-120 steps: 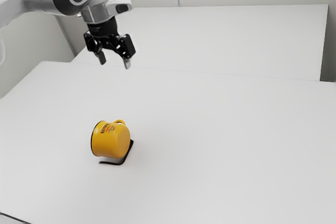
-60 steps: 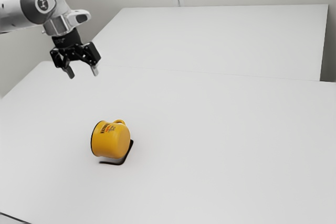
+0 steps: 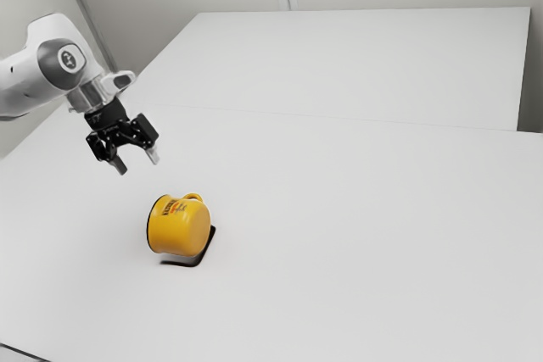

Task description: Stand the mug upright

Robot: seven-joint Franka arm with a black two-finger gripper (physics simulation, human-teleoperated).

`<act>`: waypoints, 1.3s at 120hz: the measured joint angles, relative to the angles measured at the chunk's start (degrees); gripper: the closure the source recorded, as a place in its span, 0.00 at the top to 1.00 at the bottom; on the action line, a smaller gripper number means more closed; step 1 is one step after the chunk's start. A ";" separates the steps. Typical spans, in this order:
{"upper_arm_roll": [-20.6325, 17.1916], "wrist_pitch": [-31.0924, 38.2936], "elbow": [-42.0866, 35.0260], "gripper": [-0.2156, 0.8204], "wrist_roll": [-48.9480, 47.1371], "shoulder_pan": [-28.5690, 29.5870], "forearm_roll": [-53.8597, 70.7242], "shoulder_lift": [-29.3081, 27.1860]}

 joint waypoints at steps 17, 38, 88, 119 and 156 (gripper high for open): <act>0.00 2.68 -3.60 0.79 3.22 2.33 -3.82 0.87; 0.01 6.19 -8.21 0.79 7.50 3.84 -9.05 0.86; 0.07 9.95 -14.06 0.79 16.56 1.70 -21.25 1.22; 0.07 9.91 -15.98 0.68 21.67 3.84 -29.29 1.82; -0.07 9.81 -16.69 0.17 25.66 4.04 -31.81 1.83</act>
